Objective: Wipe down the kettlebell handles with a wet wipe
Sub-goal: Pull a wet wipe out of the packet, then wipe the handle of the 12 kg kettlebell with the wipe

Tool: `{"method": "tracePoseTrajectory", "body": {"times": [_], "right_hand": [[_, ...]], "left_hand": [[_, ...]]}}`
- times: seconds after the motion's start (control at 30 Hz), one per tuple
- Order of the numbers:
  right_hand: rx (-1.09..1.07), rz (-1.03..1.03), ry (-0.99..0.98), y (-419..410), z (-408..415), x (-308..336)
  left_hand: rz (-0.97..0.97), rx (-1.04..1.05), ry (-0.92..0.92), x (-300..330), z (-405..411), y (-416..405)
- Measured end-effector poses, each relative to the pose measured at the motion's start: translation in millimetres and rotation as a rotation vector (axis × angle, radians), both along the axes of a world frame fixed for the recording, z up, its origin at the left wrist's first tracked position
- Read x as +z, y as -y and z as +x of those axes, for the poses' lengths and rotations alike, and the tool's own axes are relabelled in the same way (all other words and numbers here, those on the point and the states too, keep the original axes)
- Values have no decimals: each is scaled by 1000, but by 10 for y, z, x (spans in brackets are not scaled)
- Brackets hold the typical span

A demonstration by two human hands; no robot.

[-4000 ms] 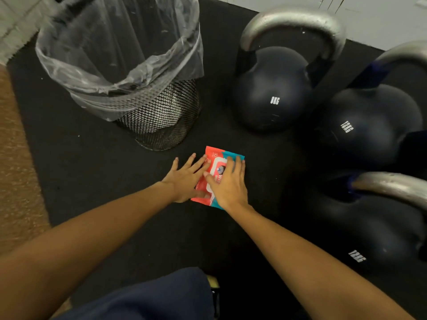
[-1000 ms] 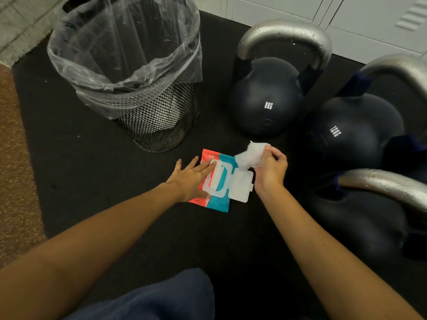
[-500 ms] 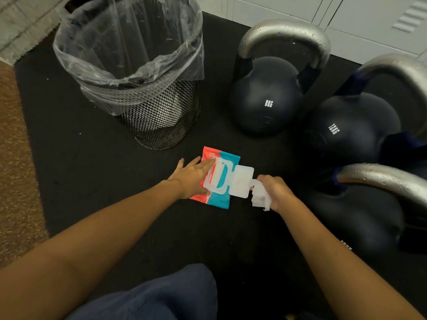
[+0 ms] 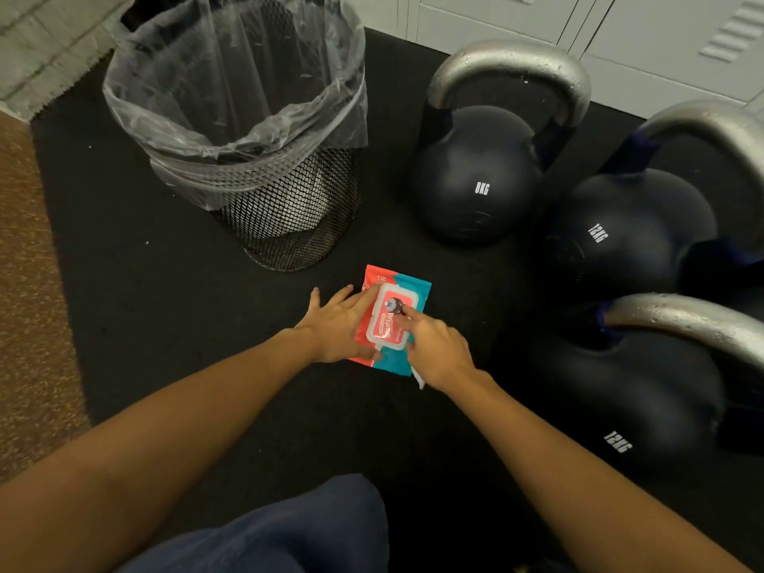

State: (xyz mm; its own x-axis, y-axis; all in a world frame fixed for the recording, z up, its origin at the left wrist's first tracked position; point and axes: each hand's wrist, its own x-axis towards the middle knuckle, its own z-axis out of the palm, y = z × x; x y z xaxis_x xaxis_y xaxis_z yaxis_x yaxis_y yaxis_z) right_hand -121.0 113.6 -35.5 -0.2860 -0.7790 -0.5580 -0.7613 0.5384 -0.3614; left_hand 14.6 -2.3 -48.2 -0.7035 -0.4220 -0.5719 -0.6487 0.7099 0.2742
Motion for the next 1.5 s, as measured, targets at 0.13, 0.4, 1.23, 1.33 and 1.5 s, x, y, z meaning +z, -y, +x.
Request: {"method": "tracePoseTrajectory", "body": {"times": [0.13, 0.4, 1.23, 1.33, 1.5], "right_hand": [[183, 53, -226, -27, 63, -9], [313, 135, -270, 118, 115, 165], [-108, -401, 266, 42, -1162, 1753], [-141, -451, 159, -85, -1376, 1935], [-347, -608, 225, -356, -1741, 2119]], "left_hand": [[-80, -105, 113, 0, -8, -21], [-277, -212, 324, 25, -119, -86], [1250, 582, -548, 1345, -1207, 119], [1237, 554, -599, 1573, -1445, 126], [1041, 371, -597, 1919, -1811, 40]]}}
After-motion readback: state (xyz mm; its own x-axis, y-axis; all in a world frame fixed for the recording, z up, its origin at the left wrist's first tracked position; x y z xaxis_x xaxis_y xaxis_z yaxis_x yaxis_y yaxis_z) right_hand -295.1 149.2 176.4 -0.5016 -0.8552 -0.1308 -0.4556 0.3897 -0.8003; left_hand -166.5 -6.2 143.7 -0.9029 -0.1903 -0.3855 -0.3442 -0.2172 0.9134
